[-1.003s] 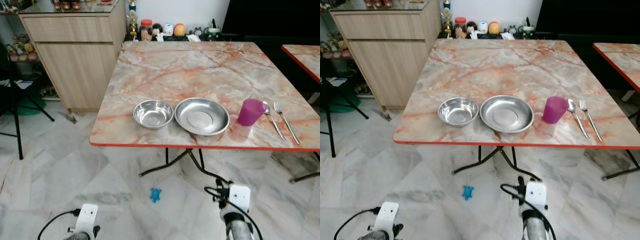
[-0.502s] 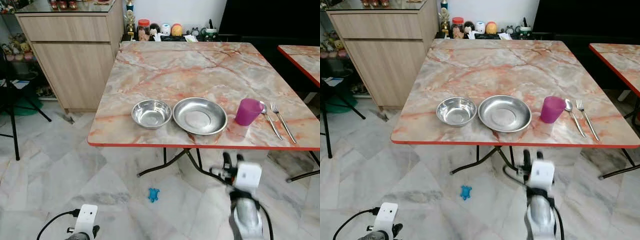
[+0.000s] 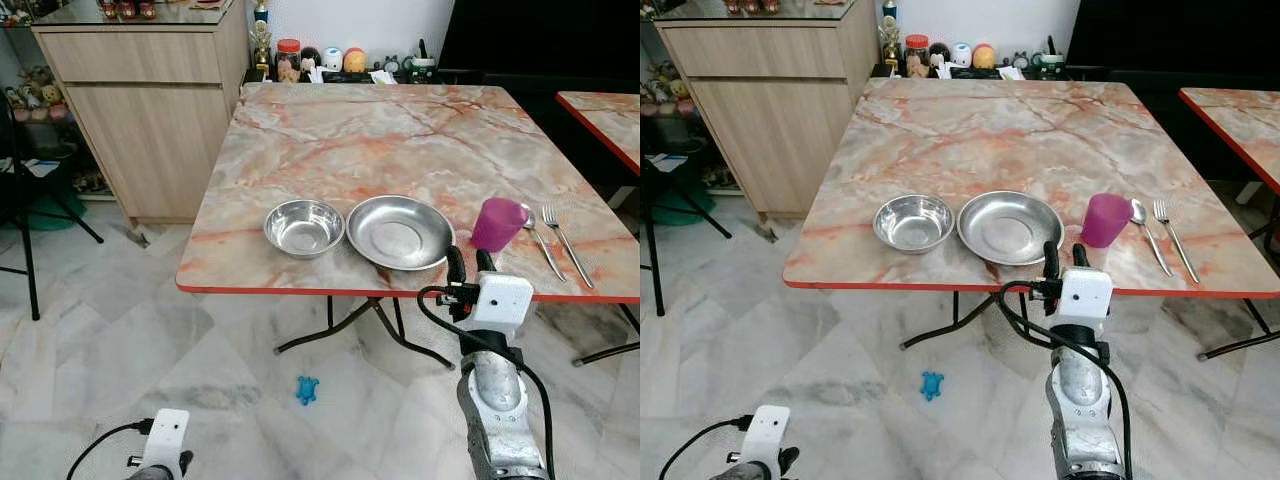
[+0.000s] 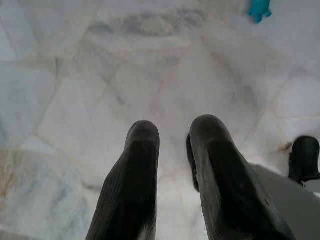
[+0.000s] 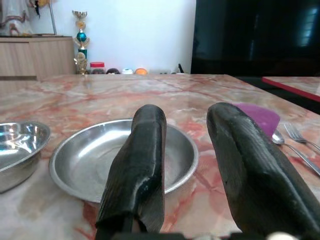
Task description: Setting the table
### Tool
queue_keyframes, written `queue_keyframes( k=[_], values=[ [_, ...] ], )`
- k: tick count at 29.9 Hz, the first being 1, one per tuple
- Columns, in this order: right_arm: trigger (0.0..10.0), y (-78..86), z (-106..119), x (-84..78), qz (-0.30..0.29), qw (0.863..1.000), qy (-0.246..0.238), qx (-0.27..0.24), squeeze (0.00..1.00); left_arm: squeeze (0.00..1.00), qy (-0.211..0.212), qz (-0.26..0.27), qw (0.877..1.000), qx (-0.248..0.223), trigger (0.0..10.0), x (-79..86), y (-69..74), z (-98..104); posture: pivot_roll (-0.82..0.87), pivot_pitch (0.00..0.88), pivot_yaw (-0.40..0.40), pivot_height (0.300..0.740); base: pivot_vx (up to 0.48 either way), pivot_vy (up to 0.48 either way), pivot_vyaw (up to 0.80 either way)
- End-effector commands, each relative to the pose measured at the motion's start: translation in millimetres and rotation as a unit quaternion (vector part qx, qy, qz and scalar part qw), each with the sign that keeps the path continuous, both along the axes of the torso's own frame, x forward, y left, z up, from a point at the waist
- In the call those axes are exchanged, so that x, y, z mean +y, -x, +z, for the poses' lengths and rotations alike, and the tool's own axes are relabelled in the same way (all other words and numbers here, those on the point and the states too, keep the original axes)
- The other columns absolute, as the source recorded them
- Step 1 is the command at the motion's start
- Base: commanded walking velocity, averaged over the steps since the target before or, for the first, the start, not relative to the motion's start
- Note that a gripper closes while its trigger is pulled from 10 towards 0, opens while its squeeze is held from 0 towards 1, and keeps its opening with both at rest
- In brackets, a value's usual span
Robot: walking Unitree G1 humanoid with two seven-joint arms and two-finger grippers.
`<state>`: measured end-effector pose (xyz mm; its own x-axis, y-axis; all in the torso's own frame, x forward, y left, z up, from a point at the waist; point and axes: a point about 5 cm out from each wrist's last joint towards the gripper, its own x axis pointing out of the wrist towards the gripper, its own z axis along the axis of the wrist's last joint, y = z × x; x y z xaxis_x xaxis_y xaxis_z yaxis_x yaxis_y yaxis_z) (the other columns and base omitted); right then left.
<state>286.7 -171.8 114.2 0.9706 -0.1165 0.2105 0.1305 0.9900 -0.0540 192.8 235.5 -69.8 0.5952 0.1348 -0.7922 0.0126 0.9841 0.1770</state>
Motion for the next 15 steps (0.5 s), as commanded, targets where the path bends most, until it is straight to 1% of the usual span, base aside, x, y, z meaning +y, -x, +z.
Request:
queue_keyframes(
  k=[1, 4, 7, 11, 15],
  values=[
    [10.0, -1.5, 7.1, 1.6, 0.003, 1.000, -0.003, -0.008, 0.00, 0.00, 0.000, 0.011, 1.000, 0.003, 10.0, 3.8, 4.9, -1.5, 0.12, 0.000, -0.059, 0.740, 0.292, 0.000, 0.00],
    [10.0, -3.6, 9.6, 8.5, 0.015, 1.000, -0.009, -0.010, 0.00, 0.00, 0.002, 0.013, 1.000, 0.003, 10.0, 2.6, 5.8, -2.3, 0.12, 0.000, -0.059, 0.740, 0.314, 0.000, 0.00],
    [10.0, -4.1, 10.8, 9.7, 0.016, 1.000, -0.009, -0.011, 0.00, 0.00, 0.003, 0.014, 1.000, 0.002, 10.0, 1.2, 5.1, -2.3, 0.13, 0.000, -0.061, 0.740, 0.329, 0.000, 0.00],
    [10.0, -4.3, 11.1, 9.6, 0.014, 1.000, -0.010, -0.010, 0.00, 0.00, 0.005, 0.013, 1.000, 0.000, 10.0, -1.1, 3.2, -2.0, 0.12, 0.000, -0.059, 0.740, 0.330, 0.000, 0.00],
    [10.0, -2.4, 9.2, 6.2, 0.008, 1.000, -0.010, -0.003, 0.00, 0.00, 0.008, 0.009, 1.000, -0.003, 10.0, -4.2, -0.2, -1.1, 0.12, 0.000, -0.055, 0.740, 0.334, 0.000, 0.00]
  ],
)
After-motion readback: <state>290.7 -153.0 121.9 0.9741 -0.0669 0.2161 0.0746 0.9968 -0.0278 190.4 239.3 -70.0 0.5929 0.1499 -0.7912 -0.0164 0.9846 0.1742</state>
